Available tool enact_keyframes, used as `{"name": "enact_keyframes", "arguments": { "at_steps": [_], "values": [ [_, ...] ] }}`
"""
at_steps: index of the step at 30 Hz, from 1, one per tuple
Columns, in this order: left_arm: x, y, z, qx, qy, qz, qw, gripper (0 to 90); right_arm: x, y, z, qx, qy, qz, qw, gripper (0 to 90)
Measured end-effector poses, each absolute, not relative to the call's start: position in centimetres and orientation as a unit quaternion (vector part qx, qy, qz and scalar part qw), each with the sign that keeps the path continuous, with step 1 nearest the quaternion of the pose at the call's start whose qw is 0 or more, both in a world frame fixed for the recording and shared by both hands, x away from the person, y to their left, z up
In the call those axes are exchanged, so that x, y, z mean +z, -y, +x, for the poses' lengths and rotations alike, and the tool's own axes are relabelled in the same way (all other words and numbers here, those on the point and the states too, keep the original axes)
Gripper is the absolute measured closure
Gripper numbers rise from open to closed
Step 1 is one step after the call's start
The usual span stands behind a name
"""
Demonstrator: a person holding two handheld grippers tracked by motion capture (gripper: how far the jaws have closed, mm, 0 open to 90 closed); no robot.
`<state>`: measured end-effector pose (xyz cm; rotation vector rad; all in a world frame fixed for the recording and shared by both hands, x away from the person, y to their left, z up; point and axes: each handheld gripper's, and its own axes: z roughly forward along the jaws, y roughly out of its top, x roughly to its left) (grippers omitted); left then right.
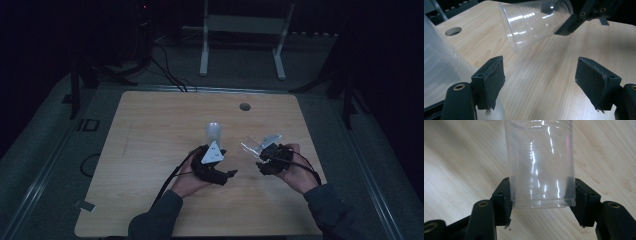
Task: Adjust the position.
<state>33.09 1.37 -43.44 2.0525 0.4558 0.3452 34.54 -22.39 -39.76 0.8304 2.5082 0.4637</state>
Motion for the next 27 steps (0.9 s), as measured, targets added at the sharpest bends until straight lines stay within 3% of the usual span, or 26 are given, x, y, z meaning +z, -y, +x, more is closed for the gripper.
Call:
{"name": "enact_keyframes", "arguments": {
  "at_steps": [27],
  "values": [
    [-43.1,-0.9,33.1,0.118,-0.206,0.826,0.511,23.1,-42.4,21.7,32.2,0.279,-0.825,0.384,0.308,41.4]
  ]
}}
